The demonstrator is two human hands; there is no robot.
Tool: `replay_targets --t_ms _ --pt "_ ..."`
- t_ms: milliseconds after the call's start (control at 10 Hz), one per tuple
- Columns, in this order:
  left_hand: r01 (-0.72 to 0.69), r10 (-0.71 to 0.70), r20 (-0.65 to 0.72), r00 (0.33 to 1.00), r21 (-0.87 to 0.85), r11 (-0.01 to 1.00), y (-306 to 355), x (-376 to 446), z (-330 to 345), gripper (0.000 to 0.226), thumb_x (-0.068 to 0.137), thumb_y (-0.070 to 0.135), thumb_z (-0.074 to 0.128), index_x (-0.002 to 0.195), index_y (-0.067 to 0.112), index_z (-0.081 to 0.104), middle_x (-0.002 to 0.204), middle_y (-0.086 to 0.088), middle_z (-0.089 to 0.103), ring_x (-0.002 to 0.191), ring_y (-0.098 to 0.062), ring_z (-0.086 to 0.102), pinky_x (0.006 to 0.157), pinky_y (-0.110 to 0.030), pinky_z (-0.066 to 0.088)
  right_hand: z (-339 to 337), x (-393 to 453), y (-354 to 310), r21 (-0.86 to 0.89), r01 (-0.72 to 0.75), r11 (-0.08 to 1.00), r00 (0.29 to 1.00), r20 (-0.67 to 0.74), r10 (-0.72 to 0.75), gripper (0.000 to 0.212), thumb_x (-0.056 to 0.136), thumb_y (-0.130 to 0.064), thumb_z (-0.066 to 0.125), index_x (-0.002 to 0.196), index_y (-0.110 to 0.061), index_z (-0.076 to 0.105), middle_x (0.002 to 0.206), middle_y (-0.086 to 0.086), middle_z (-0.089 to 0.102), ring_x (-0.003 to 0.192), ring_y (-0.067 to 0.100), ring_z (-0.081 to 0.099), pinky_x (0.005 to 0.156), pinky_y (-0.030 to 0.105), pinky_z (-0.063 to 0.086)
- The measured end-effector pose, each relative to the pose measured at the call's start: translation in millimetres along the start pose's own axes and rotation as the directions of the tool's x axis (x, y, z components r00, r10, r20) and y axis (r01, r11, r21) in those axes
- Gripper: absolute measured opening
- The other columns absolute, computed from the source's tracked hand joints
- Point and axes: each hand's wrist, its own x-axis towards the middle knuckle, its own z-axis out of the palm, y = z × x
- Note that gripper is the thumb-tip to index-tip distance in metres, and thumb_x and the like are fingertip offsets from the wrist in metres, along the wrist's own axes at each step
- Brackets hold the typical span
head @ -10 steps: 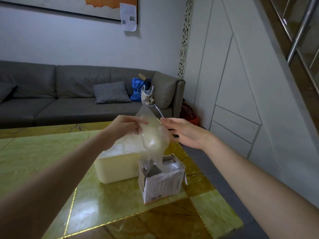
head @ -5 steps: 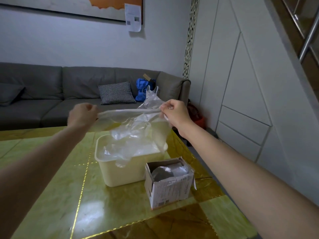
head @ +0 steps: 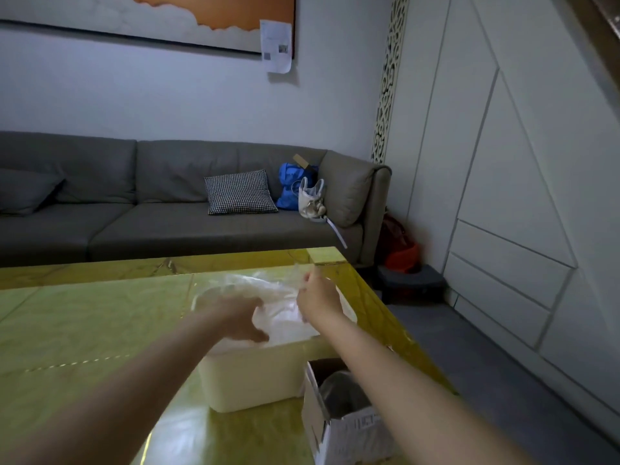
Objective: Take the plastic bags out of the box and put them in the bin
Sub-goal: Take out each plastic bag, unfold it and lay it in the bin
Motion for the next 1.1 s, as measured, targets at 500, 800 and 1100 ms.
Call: replay_targets --t_ms 500,800,1100 --pt "-0.168 0.140 0.162 0.977 0.172 0.971 -24 32 27 0.040 0.097 0.020 0.044 0.136 0.013 0.041 0.134 -0.009 0.045 0.122 -0.025 0.045 0.093 -0.029 0.036 11 36 24 -0.598 0.408 0.690 0.763 0.639 0.103 0.051 0.094 -0.017 0.050 0.142 -0.020 0.034 0.135 0.010 0.044 0.113 0.028 0.049 0.096 0.042 0.044" --pt "-0.011 0.015 0.041 0.999 -0.095 0.995 -18 -13 -22 0.060 0.084 0.038 0.064 0.136 0.019 0.041 0.139 -0.003 0.044 0.123 -0.022 0.046 0.101 -0.030 0.037 -56 0 0 -0.410 0.363 0.837 0.883 0.440 -0.167 0.043 0.091 -0.029 0.061 0.128 -0.009 0.054 0.131 0.010 0.053 0.115 0.024 0.053 0.089 0.029 0.041" --pt "-0.311 0.274 -0.165 0.948 -0.274 0.910 56 -55 -15 0.023 0.091 0.017 0.054 0.112 0.017 0.063 0.109 -0.002 0.063 0.085 -0.011 0.054 0.077 -0.020 0.045 -78 -75 33 -0.584 0.364 0.725 0.863 0.504 -0.028 0.025 0.088 -0.029 0.064 0.090 -0.005 0.067 0.077 0.005 0.059 0.070 0.021 0.057 0.054 0.027 0.042"
